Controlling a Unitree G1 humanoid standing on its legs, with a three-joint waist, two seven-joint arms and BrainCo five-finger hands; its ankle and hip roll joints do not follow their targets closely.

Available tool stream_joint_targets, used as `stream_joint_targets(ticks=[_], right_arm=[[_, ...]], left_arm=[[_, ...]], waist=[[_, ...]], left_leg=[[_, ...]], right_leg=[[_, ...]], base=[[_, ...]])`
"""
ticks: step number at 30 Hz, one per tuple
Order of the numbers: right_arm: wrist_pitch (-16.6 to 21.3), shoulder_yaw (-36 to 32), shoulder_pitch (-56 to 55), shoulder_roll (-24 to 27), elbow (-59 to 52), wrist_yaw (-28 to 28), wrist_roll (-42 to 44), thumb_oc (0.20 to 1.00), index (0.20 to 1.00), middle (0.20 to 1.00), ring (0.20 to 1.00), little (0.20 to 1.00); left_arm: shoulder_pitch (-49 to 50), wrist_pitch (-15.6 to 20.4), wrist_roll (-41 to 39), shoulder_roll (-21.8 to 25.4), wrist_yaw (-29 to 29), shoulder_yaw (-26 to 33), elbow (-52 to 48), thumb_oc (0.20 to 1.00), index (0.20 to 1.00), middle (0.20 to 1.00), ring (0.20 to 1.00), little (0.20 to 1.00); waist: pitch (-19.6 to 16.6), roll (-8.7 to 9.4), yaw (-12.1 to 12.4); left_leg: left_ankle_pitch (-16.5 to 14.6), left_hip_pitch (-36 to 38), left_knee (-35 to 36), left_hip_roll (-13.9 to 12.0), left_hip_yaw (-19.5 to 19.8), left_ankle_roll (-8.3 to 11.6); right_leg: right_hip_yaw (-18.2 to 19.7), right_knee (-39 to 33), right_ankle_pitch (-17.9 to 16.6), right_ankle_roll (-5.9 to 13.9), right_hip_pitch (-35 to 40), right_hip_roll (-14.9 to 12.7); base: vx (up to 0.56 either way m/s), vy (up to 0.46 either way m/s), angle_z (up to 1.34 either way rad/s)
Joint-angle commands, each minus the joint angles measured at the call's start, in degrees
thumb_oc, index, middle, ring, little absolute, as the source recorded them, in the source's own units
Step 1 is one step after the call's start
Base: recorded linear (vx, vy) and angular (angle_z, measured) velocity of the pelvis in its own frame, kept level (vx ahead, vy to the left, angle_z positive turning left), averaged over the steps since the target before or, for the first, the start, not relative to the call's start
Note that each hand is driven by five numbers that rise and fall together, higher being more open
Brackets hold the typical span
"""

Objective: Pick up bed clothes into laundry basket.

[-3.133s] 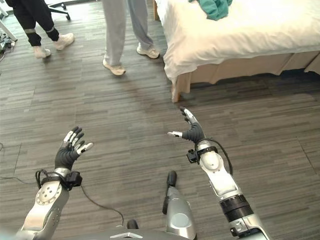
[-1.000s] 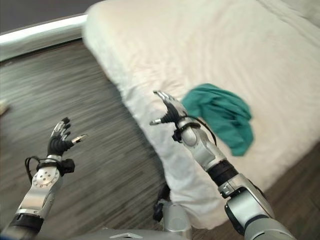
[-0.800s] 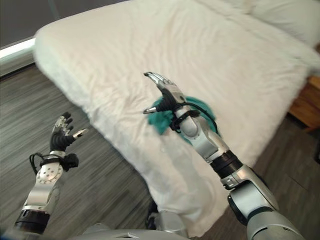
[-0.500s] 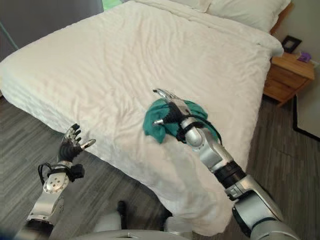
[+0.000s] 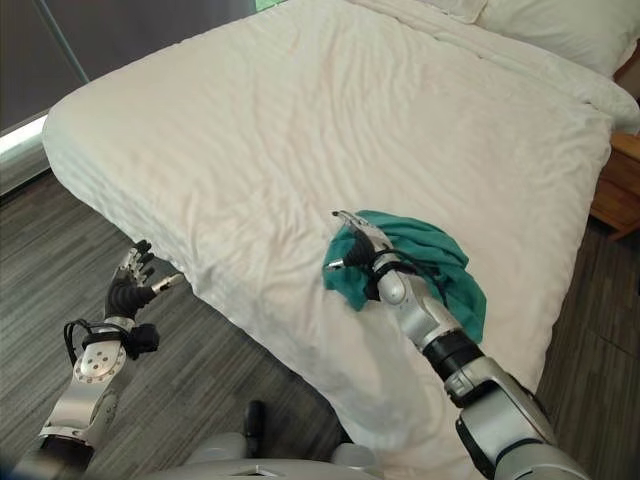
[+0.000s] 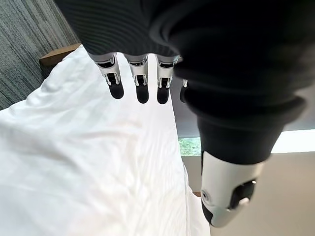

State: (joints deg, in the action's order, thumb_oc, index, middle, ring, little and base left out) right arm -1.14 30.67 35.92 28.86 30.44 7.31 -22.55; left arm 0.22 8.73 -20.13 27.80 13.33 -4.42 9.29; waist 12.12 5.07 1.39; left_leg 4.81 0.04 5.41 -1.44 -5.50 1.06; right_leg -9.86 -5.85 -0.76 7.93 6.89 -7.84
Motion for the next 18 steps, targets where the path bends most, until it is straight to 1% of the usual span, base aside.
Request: stream_joint_targets(ticks=[1,2,4,8,9,13,15,16,18], right_arm=[[0.22,2.38,8.23,2.4,0.66,3.76,-1.65,1.0,1.0,1.0,1.0,1.0],[-0.21,2.84,11.07,2.86,1.6,3.96,-1.64,1.0,1.0,1.0,1.0,1.0],[-0.45,3.0,13.35,3.56,0.86,4.07,-1.16,1.0,1.0,1.0,1.0,1.0],[-0.59,3.0,13.77,4.03,-0.11,4.22,-1.17,1.0,1.0,1.0,1.0,1.0],[-0.61,3.02,13.96,4.53,-0.79,4.47,-1.29,1.0,1.0,1.0,1.0,1.0],[-0.8,3.58,14.18,5.6,-0.64,4.48,-2.44,1.0,1.0,1.0,1.0,1.0],[-1.31,5.03,17.3,7.3,2.02,4.66,-3.16,1.0,1.0,1.0,1.0,1.0],[-1.26,5.11,17.49,7.3,2.18,4.7,-3.13,1.0,1.0,1.0,1.0,1.0],[-1.85,7.03,21.68,7.77,7.86,5.43,-2.76,1.0,1.0,1.0,1.0,1.0]], left_arm=[[-4.9,3.31,-0.83,3.18,1.28,-0.57,0.86,1.0,1.0,1.0,1.0,1.0],[-6.88,3.26,-0.49,3.79,1.7,-1.09,2.51,1.0,1.0,1.0,1.0,1.0],[-9.31,3.32,0.04,4.47,2.14,-1.37,3.63,1.0,1.0,1.0,1.0,1.0],[-10.47,3.37,0.61,4.34,2.42,-1.85,4.01,1.0,1.0,1.0,1.0,1.0],[-11.16,3.49,0.85,4.34,2.56,-2.08,3.92,1.0,1.0,1.0,1.0,1.0],[-12.25,3.58,1.73,4.19,2.85,-2.79,4.16,1.0,1.0,1.0,1.0,1.0],[-14.08,3.99,1.58,4.85,3.07,-3.84,4.95,1.0,1.0,1.0,1.0,1.0],[-14.23,4.03,1.56,4.82,3.07,-3.84,5.05,1.0,1.0,1.0,1.0,1.0],[-18.04,4.59,0.65,5.46,3.7,-5.2,7.44,1.0,1.0,1.0,1.0,1.0]], waist=[[-0.95,0.25,-0.53],[-0.86,0.0,-0.93],[-0.73,-0.49,-1.6],[-0.48,-0.84,-1.91],[0.13,-1.13,-2.34],[1.22,-1.68,-2.62],[2.85,-1.98,-2.58],[2.82,-2.02,-2.59],[3.72,-2.35,-2.65]], left_leg=[[-3.32,2.69,-0.41,-5.28,-5.52,4.67],[-3.31,2.29,-0.41,-5.34,-5.84,4.72],[-3.4,1.68,-0.41,-5.32,-6.3,4.71],[-3.39,1.12,-0.41,-5.3,-6.54,4.68],[-3.28,0.48,-0.41,-5.31,-6.61,4.72],[-2.83,-1.53,-0.41,-5.39,-6.53,4.89],[-2.06,-3.65,-0.41,-5.43,-6.34,5.22],[-2.02,-3.8,-0.41,-5.44,-6.34,5.22],[-1.22,-5.91,-0.41,-5.4,-6.36,5.59]], right_leg=[[-0.48,0.85,2.22,-2.34,-3.41,1.87],[-0.18,0.85,2.06,-2.15,-4.01,1.79],[0.48,0.85,1.87,-1.94,-5.09,1.69],[0.82,0.85,1.71,-1.78,-5.99,1.6],[1.14,0.85,1.57,-1.64,-6.8,1.5],[1.43,0.85,1.16,-1.56,-9.13,1.57],[1.66,0.85,0.52,-1.47,-11.43,1.63],[1.67,0.85,0.48,-1.48,-11.59,1.64],[2.0,0.85,-0.18,-1.32,-13.94,1.79]], base=[[0.0,-0.029,-0.03],[0.01,-0.035,-0.05],[0.02,-0.023,-0.11],[0.0,-0.02,-0.06],[-0.03,-0.022,-0.08],[-0.04,-0.045,-0.08],[-0.08,-0.05,-0.02],[-0.06,-0.039,0.05],[-0.06,-0.04,0.03]])
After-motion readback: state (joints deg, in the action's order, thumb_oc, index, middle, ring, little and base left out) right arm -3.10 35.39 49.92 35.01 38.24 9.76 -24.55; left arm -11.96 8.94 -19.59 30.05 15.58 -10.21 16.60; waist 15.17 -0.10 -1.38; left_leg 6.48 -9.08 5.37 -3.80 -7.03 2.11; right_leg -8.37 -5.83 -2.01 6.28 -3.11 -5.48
